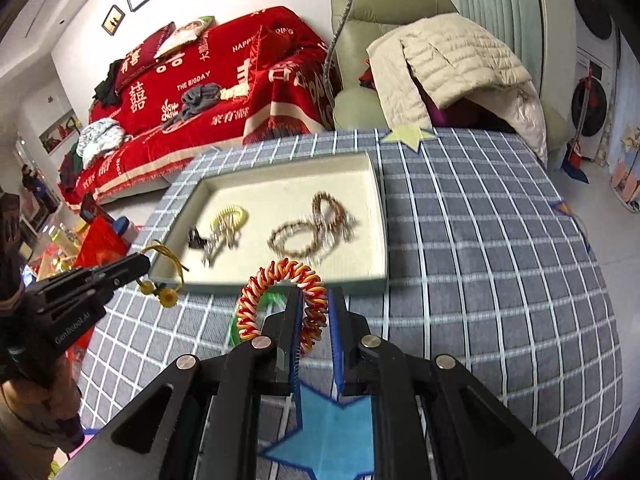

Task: Organize jewelry
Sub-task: 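Carry the yellow tie with the left tool while the right tool carries the coil tie into the tray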

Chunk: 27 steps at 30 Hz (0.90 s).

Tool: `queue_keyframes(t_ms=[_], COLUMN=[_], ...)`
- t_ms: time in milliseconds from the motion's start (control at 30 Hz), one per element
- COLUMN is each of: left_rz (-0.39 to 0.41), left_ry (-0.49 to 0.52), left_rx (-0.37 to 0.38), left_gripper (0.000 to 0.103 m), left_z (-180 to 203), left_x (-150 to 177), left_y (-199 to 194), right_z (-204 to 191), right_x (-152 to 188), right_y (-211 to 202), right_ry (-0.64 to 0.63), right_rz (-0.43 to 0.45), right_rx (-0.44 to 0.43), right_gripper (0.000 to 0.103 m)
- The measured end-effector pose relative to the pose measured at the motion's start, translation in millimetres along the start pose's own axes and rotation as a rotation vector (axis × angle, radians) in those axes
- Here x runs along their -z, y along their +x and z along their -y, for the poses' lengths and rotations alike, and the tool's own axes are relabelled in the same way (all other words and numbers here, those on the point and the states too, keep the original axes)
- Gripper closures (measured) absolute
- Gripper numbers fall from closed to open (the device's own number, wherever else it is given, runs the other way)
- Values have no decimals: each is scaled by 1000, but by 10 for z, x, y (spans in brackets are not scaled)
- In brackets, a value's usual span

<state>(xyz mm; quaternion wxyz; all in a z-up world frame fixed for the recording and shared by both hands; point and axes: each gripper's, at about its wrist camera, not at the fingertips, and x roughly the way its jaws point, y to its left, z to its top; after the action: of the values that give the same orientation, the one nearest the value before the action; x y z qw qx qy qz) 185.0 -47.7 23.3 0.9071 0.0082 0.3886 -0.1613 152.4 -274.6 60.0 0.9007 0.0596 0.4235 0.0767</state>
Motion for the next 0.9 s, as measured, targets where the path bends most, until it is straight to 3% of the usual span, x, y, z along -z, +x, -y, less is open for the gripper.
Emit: queue_keyframes(t_ms=[533,900], left_rz=[23,-27], left_ry=[-44,-63], left_rx=[-51,-83], left_gripper=[80,80], left_z=[-99,-166], left_x=[-534,-539], left_y=[418,855], right_z=[-28,44], right_x=[-567,-680], right_y=[450,860], right_ry=[14,30], right_rz=[10,-11], right_rx=[-29,-15], right_gripper=[89,89])
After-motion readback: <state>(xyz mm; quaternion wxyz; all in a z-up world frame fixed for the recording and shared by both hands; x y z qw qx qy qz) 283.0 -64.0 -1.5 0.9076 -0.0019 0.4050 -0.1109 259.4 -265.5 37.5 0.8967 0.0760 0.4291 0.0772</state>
